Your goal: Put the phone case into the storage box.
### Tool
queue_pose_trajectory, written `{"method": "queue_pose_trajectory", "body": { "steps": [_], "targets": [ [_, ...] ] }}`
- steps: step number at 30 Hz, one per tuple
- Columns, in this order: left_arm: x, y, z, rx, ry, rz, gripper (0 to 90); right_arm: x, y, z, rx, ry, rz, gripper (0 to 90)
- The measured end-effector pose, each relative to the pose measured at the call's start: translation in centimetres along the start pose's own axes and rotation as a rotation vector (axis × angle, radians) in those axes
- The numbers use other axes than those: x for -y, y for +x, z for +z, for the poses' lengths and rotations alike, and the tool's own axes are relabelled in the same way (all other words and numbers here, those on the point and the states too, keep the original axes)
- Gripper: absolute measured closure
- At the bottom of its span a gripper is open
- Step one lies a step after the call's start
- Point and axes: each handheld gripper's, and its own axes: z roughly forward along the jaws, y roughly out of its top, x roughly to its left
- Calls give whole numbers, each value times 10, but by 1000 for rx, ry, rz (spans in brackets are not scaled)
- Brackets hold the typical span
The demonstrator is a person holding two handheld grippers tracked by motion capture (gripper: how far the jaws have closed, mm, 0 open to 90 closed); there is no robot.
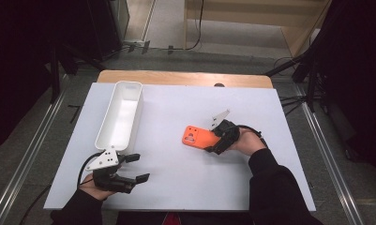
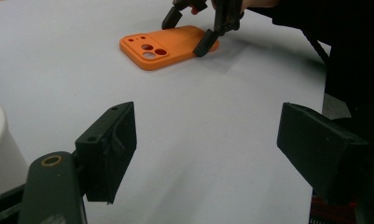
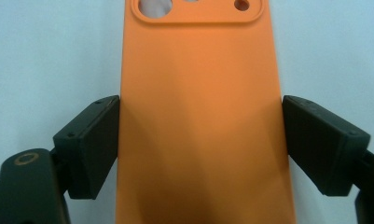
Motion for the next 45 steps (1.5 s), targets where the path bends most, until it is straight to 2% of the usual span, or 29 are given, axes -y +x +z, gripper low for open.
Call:
{"method": "queue_pose_trajectory", "body": {
  "steps": [15, 21, 22, 23, 27, 29, 30, 31, 32, 34, 36, 40, 42, 43, 45],
  "targets": [
    [0, 0, 0, 1, 1, 0, 202, 0, -1, -1, -17, -10, 1, 145],
    [-2, -3, 0, 1, 16, -8, 202, -2, -2, -6, -48, -46, 36, 145],
    [-3, -4, 0, 4, 14, -12, 202, -2, -3, -8, -61, -65, 52, 145],
    [-3, -4, 0, 7, 10, -16, 202, -2, -3, -8, -61, -65, 52, 145],
    [-7, -6, -1, 11, 6, -35, 202, -4, -3, -14, -69, -86, 103, 144],
    [-10, -6, -2, 15, -6, -49, 202, -4, -3, -17, -73, -94, 137, 144],
    [-11, -7, -3, 14, -14, -54, 202, -3, -3, -20, -78, -113, 169, 144],
    [-13, -7, -4, 11, -18, -59, 202, -3, -3, -20, -78, -113, 169, 144],
    [-15, -7, -4, 9, -23, -65, 202, -4, -2, -23, -87, -131, 205, 144],
    [-18, -8, -5, 15, -29, -78, 202, -4, -1, -24, -89, -137, 219, 144],
    [-21, -9, -3, 35, -27, -81, 203, -4, -1, -27, -88, -152, 239, 144],
    [-26, -11, 0, 45, -20, -71, 203, -4, 1, -32, -93, -171, 287, 145],
    [-28, -10, 3, 49, -12, -76, 203, -3, 1, -34, -102, -187, 314, 144],
    [-29, -10, 4, 54, -6, -81, 204, -2, 1, -36, -120, -198, 347, 145],
    [-32, -9, 6, 71, 4, -100, 204, -1, 1, -36, -127, -204, 359, 145]
  ]
}}
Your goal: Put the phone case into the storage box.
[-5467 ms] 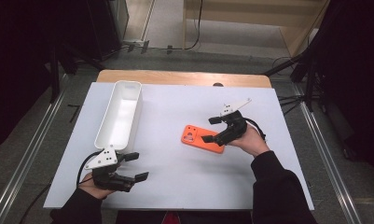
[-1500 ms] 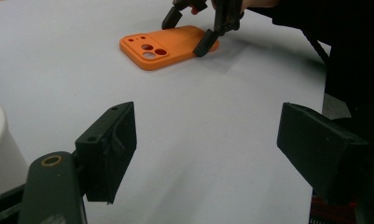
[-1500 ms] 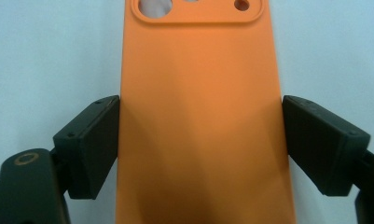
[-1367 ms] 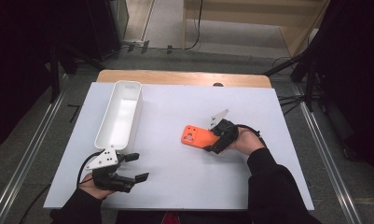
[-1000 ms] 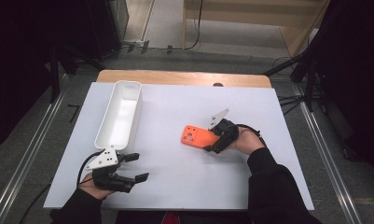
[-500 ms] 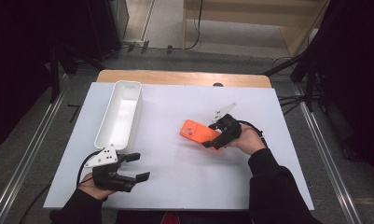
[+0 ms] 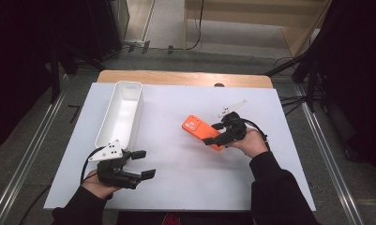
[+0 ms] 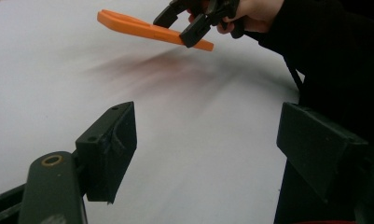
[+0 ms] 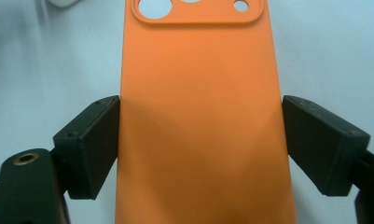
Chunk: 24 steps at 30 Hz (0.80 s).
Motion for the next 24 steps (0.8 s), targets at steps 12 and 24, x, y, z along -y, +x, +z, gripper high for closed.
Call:
{"method": "queue_pose_trajectory", "body": {
  "steps": [12, 24],
  "targets": [
    [-11, 1, 11, 35, 25, -21, 252, 7, 15, -4, -12, -8, 63, 145],
    [-39, -1, 25, 65, 65, -45, 282, 18, 27, -10, -21, -23, 116, 144]
  ]
}}
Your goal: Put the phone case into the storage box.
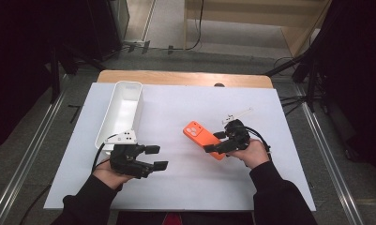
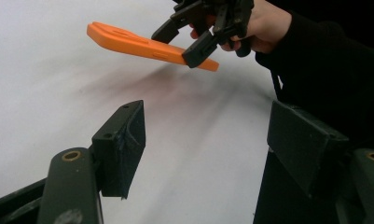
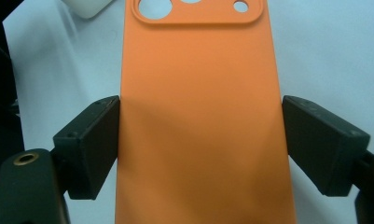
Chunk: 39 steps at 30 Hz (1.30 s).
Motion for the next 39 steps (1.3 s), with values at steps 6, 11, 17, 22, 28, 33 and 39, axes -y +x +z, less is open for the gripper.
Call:
{"method": "queue_pose_trajectory", "body": {
  "steps": [6, 11, 17, 22, 28, 33, 39],
  "targets": [
    [-11, 6, 11, -25, 2, -9, 282, 2, 5, 0, 29, -24, 24, 144],
    [-20, 9, 18, -53, -14, -5, 281, 3, 7, 1, 28, -37, 63, 144],
    [-30, 12, 26, -91, -7, -40, 271, 6, 9, 3, 23, -44, 81, 144],
    [-36, 18, 34, -73, -30, -90, 241, 6, 10, 5, 20, -48, 98, 144],
    [-42, 24, 48, -138, -31, -57, 242, 9, 12, 7, 37, -54, 104, 144],
    [-46, 31, 59, -123, -27, -120, 244, 10, 12, 9, 48, -56, 113, 144],
    [-48, 38, 71, -157, -15, -149, 247, 12, 15, 13, 68, -74, 127, 144]
  ]
}}
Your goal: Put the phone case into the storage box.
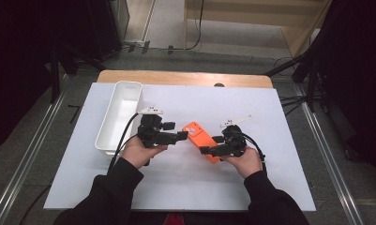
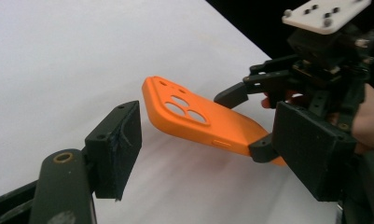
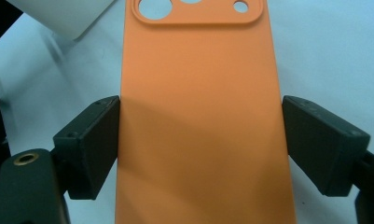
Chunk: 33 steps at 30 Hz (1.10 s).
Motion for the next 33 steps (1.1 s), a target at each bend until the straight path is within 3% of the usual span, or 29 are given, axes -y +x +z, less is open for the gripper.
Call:
{"method": "queue_pose_trajectory", "body": {
  "steps": [4, 7, 12, 24, 29, 33],
  "targets": [
    [1, 2, 5, -8, -5, 5, 247, 1, 3, 3, 8, -18, 11, 144],
    [1, 5, 7, -2, -5, -26, 247, 1, 4, 4, 14, -35, 23, 144],
    [1, 8, 10, -18, 1, -32, 247, 2, 6, 8, 38, -52, 33, 144],
    [-3, 14, 12, -32, -33, -110, 270, 2, 10, 14, 67, -132, 74, 144],
    [-6, 16, 12, -47, -10, -154, 293, 2, 13, 16, 76, -160, 89, 144],
    [-10, 16, 15, -71, 27, -166, 314, 1, 14, 18, 77, -174, 93, 144]
  ]
}}
